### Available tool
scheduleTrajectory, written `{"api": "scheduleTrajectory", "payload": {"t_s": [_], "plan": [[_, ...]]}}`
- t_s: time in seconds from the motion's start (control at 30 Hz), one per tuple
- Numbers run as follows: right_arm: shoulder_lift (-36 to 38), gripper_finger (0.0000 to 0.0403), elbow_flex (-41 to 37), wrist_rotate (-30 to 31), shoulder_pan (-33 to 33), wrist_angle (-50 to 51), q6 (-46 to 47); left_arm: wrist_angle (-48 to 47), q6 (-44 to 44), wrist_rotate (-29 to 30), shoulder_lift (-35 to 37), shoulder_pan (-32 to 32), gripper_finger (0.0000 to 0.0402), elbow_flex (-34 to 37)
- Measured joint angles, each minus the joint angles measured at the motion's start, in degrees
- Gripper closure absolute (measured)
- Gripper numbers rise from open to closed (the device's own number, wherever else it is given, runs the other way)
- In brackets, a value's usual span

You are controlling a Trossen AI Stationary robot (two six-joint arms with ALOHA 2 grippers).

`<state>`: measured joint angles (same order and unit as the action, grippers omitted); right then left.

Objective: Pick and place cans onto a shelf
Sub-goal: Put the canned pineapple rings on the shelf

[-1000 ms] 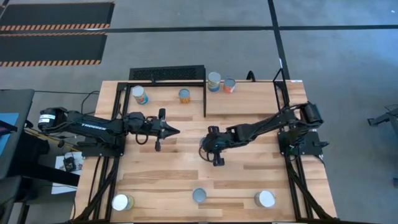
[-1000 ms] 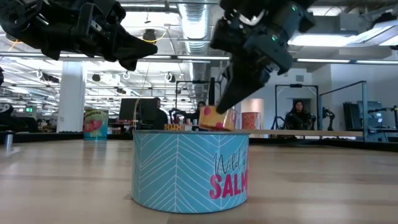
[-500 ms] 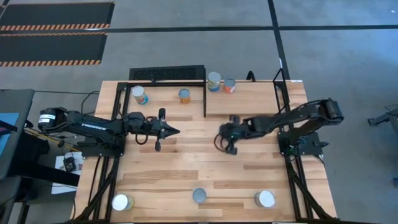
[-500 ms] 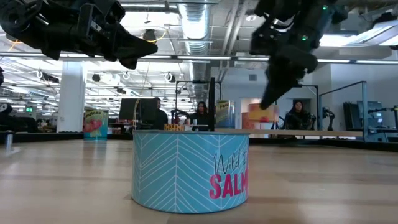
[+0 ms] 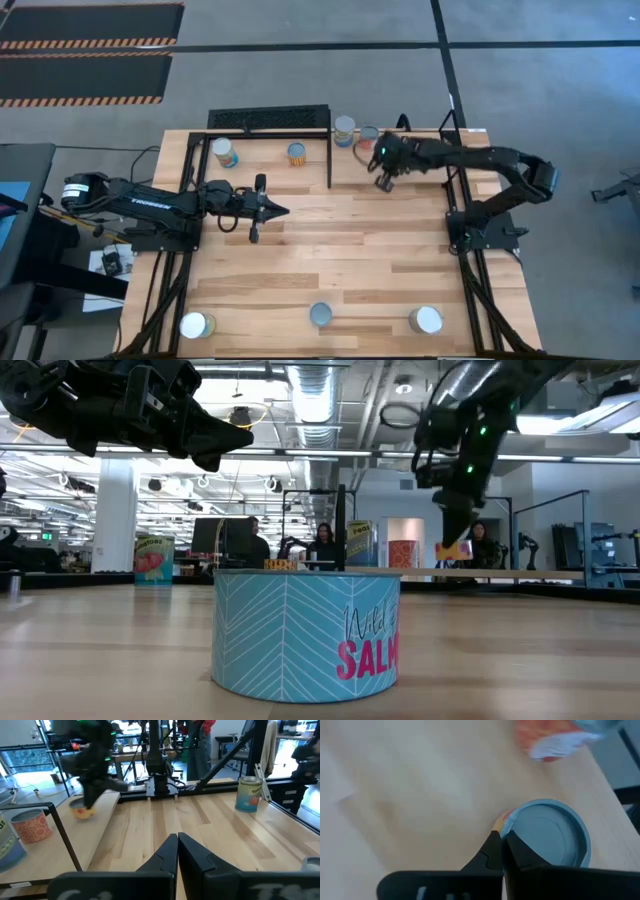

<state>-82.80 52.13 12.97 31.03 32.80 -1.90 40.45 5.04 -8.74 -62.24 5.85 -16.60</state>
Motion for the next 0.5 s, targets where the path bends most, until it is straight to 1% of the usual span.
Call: {"api": "scheduleTrajectory", "payload": {"t_s": [0.1, 0.2, 0.5], "plan": [[-2.4, 0.0397, 0.0, -3.0, 5.4, -2.0, -0.5, -0.1, 0.1, 0.0, 0.0, 0.0, 0.04, 0.0], [-3.7, 0.0397, 0.1, -4.4, 8.9, -4.9, -0.6, -0.2, 0.2, 0.0, 0.0, 0.0, 0.04, 0.0], [-4.8, 0.0396, 0.1, -6.5, 12.6, -9.9, -1.6, -0.2, 0.3, 0.1, 0.0, 0.0, 0.04, 0.0]]}}
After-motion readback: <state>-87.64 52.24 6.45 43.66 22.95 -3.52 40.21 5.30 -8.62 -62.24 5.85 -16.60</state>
